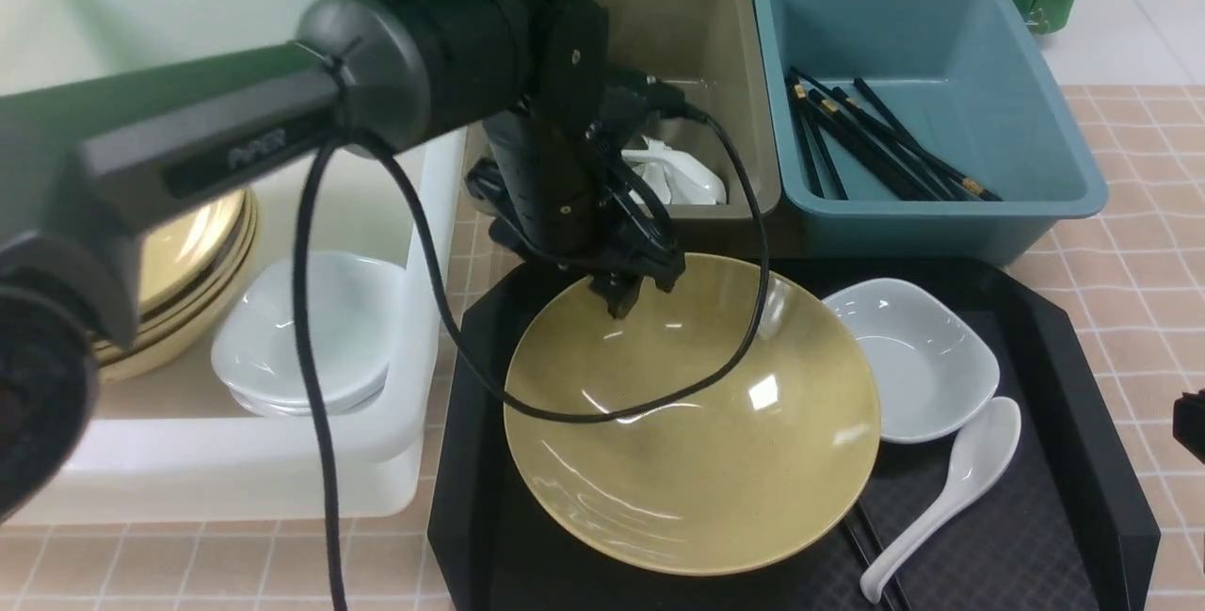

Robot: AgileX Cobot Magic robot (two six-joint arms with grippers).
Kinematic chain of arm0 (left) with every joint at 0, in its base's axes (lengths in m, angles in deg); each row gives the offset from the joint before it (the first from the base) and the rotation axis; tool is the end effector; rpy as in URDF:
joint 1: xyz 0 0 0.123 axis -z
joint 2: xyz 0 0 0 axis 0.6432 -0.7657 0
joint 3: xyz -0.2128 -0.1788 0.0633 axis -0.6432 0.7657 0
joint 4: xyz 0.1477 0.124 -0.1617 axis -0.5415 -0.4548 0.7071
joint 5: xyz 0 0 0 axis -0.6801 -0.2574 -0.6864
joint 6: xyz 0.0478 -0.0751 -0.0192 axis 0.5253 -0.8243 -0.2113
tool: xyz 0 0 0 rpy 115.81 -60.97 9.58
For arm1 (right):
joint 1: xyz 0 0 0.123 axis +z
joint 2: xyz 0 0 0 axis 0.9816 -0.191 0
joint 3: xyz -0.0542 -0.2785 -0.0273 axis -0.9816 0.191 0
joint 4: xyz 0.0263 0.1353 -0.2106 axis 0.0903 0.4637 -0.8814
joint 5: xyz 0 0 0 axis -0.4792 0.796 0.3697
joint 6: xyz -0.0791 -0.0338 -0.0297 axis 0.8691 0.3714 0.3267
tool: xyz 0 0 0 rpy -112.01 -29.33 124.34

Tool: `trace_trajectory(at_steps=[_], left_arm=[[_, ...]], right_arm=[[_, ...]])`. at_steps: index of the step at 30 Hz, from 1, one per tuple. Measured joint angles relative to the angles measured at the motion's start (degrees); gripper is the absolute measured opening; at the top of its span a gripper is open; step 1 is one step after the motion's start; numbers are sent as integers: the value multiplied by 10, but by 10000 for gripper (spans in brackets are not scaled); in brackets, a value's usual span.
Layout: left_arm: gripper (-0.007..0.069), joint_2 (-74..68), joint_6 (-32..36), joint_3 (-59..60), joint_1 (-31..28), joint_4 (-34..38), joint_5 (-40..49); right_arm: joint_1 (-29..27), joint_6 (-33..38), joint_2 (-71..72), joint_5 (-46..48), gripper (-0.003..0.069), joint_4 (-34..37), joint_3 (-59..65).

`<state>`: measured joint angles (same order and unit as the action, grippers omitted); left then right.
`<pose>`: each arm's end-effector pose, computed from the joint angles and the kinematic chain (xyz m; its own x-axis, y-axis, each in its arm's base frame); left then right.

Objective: On brown table put chopsticks spoon bowls plates into blue grey white boxes.
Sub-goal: 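Grasp the large bowl on the tray by its rim, then place the tan bowl onto the bowl stack in the left bin with the left gripper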

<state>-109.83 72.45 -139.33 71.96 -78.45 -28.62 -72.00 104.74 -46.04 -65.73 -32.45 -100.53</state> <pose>0.3641 -0.2233 0.2299 -0.7897 0.5444 -0.2827 0.5557 0.8301 0.0461 0.1121 0.0251 0.2553 -0.4487 -0.1454 -0.8818 -0.2699 0.9627 -0.0213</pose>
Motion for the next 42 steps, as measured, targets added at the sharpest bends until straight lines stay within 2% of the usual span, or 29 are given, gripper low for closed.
trace_trajectory(at_steps=[6,9,10,11,12,13,19,25,30,32,38,39,41,42], left_arm=[[380,-27,16,0,0,33,6],[271,-28,38,0,0,49,12],[263,-28,43,0,0,50,15],[204,-25,50,0,0,57,23],[197,-25,50,0,0,58,24],[146,-18,50,0,0,73,33],[29,22,74,-1,0,108,54],[8,76,123,1,-17,154,49],[8,124,203,3,-46,252,53],[8,142,218,4,-55,269,55],[8,242,238,5,-167,278,59],[8,276,226,5,-235,270,52],[8,296,206,5,-303,262,42],[8,309,183,5,-364,255,38]], right_arm=[[0,0,0,0,121,0,0],[0,0,0,0,123,0,0],[0,0,0,0,123,0,0],[0,0,0,0,125,1,0],[0,0,0,0,125,1,0],[0,0,0,0,126,1,0],[0,0,0,0,130,1,0],[0,0,0,0,135,1,0],[0,0,0,-3,140,1,4],[0,0,0,-6,141,1,9],[0,0,0,-36,145,1,27],[0,0,0,-42,145,1,30],[0,0,0,-45,145,1,31],[0,0,0,-47,146,1,31]])
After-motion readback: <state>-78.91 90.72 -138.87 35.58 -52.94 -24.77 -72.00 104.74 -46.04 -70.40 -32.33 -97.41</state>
